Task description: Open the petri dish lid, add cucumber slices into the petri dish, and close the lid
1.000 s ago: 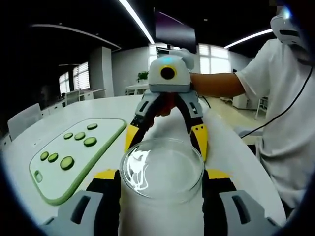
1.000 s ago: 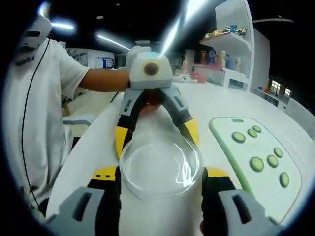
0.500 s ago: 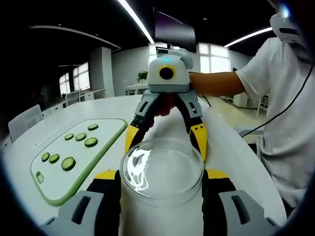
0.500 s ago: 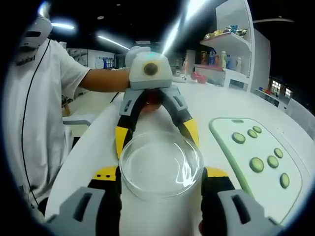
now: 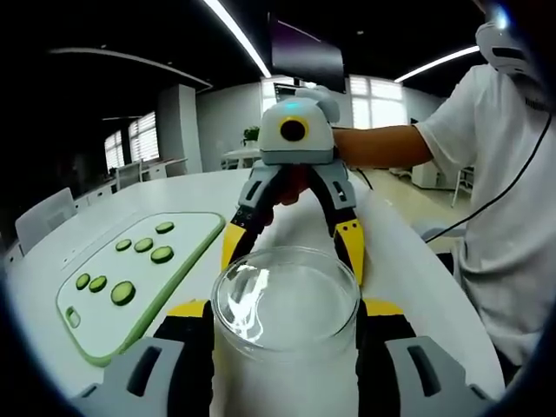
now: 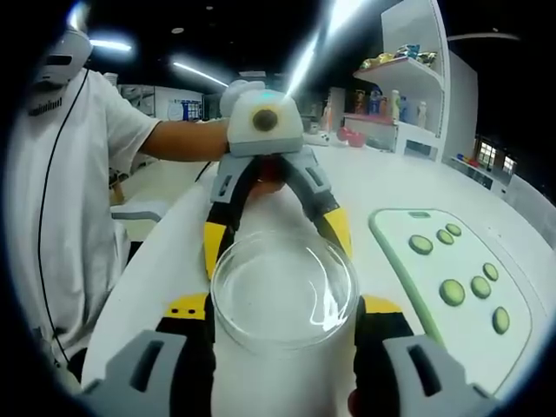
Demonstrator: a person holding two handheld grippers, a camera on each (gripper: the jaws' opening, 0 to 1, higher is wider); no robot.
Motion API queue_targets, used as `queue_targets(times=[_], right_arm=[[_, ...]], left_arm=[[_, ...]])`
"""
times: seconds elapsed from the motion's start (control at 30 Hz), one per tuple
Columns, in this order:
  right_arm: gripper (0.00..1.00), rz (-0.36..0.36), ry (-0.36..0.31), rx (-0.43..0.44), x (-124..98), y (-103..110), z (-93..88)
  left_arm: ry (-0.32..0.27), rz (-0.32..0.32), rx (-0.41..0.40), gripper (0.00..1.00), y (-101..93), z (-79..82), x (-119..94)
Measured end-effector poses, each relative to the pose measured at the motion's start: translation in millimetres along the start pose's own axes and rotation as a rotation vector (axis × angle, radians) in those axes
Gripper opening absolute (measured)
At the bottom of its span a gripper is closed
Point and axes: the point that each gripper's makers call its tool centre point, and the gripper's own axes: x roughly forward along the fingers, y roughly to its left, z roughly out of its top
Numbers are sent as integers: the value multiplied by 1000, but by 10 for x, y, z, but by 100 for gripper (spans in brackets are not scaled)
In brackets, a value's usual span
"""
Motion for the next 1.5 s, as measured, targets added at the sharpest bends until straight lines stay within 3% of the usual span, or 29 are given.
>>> queue_targets(times=[0.33,0.87,1.5], right_arm=[[63,-8,7,-16,-45,-2,71],[63,-7,10,-52,-71,42,327],[63,49,-4,-100,317,78,620]], left_arm=[[-6,5,11,66,0,72,-32],[-26,27,21,66,34,212,-196],[0,96,15,66,56,85,-684]])
